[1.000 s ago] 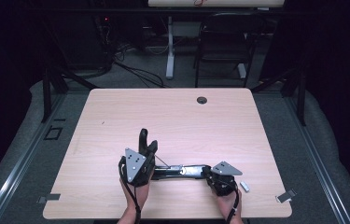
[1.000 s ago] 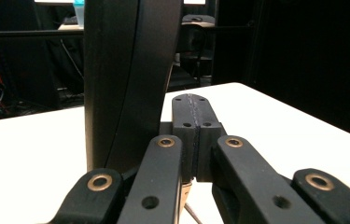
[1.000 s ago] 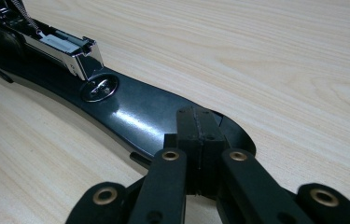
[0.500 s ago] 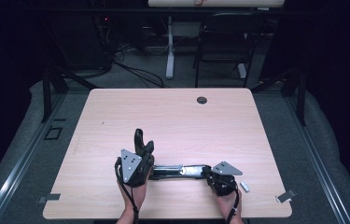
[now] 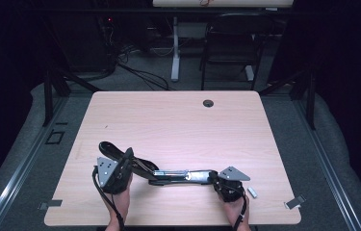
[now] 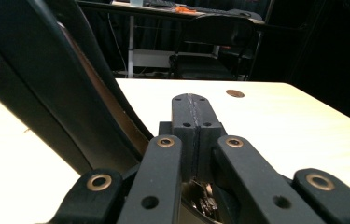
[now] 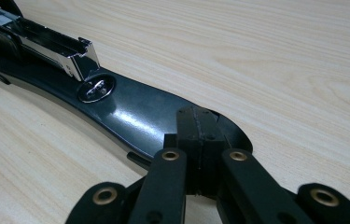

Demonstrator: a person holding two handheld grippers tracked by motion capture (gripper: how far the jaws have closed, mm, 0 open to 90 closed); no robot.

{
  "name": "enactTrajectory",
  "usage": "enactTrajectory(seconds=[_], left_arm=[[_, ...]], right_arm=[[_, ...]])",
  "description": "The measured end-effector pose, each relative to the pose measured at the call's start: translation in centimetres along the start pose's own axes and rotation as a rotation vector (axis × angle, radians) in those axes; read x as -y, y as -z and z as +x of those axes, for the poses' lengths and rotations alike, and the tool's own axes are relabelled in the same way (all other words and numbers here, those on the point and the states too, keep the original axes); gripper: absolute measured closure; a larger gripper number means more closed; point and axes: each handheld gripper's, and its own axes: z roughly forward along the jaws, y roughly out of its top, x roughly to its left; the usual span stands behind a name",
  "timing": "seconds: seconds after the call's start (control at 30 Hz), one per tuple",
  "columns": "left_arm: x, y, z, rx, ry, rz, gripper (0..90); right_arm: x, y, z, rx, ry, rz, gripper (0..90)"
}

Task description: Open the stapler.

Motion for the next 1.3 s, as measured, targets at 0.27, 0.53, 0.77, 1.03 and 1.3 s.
enactTrajectory(seconds=[0.27,0.53,0.77,1.03,1.3], left_arm=[[-0.3,0.2,0.2,0.023,0.001,0.019,88.1],[-0.9,0.7,0.0,0.074,-0.022,0.078,77.7],[-1.3,1.1,-0.2,0.101,-0.046,0.122,65.9],[-1.4,1.6,-0.9,0.127,-0.078,0.150,49.3],[-1.5,1.8,-0.9,0.170,-0.092,0.161,41.1]], right_arm=[[0.0,0.0,0.0,0.004,0.003,0.003,90.0],[0.0,0.0,0.0,0.002,0.000,0.001,90.0],[0.0,0.0,0.0,0.001,-0.001,0.001,90.0],[0.0,0.0,-0.1,0.003,-0.010,0.001,89.2],[0.0,0.0,-0.1,0.005,-0.011,0.003,88.9]])
